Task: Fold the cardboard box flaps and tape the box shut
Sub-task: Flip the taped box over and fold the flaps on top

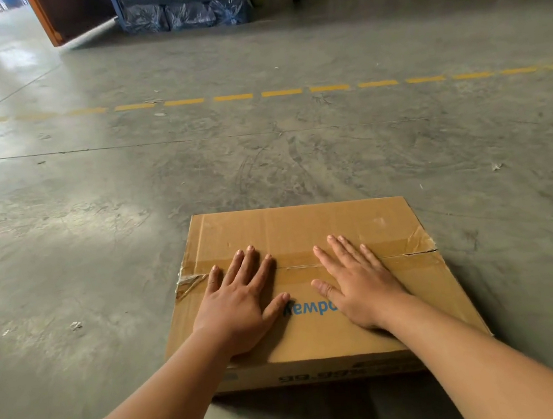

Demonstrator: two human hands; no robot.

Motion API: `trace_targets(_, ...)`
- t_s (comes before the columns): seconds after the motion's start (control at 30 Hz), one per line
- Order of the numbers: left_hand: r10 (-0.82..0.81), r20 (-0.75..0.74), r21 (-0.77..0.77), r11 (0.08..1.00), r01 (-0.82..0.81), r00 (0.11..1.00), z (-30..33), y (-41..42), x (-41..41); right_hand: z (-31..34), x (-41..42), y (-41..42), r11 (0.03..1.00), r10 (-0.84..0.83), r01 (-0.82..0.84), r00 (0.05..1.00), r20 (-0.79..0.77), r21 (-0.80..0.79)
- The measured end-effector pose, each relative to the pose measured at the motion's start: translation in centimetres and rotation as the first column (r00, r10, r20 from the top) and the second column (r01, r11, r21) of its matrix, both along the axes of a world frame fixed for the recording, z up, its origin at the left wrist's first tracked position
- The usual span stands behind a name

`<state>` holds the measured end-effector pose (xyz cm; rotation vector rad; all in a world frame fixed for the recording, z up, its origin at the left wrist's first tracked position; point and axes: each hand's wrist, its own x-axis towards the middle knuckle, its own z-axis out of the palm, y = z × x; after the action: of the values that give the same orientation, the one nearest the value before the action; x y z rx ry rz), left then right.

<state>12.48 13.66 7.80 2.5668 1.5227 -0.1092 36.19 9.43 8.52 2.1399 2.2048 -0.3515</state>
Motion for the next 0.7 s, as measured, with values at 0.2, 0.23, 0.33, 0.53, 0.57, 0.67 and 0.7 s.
trace_targets(0.2, 0.006, -0.019, -0.010, 1.000, -0.006, 1.000, -0.1, 0.1, 0.1, -0.4, -0.4, -0.2, 0.999, -0.030, 0.030, 0.999, 0.025, -0.014)
trace_targets(0.23, 0.010, -0.027, -0.017, 1.000, -0.011, 1.000, -0.1, 0.1, 0.2, -0.4, -0.5, -0.2, 0.999, -0.038, 0.039, 0.999, 0.026, -0.016)
trace_targets(0.33, 0.024, -0.060, -0.052, 0.998, -0.027, 0.998, 0.2, 0.0, 0.4, -0.3, -1.0, -0.3, 0.996, -0.076, 0.077, 0.997, 0.025, -0.040)
trace_targets(0.53, -0.003, -0.166, -0.154, 0.988, -0.022, 0.986, 2.2, 0.1, 1.1, 1.1, -1.9, -1.2, 0.979, -0.150, 0.152, 0.988, 0.031, -0.133)
trace_targets(0.57, -0.009, -0.176, -0.166, 0.986, -0.021, 0.984, 2.5, 0.1, 1.2, 1.6, -1.9, -1.3, 0.976, -0.150, 0.154, 0.988, 0.036, -0.154)
trace_targets(0.67, -0.011, -0.204, -0.184, 0.983, -0.027, 0.979, 3.3, -0.2, 1.3, 3.4, -2.1, -1.6, 0.965, -0.142, 0.151, 0.988, 0.058, -0.212)
trace_targets(0.7, -0.020, -0.196, -0.187, 0.982, -0.017, 0.980, 3.3, -0.6, 1.2, 3.8, -2.2, -1.7, 0.966, -0.139, 0.148, 0.989, 0.055, -0.212)
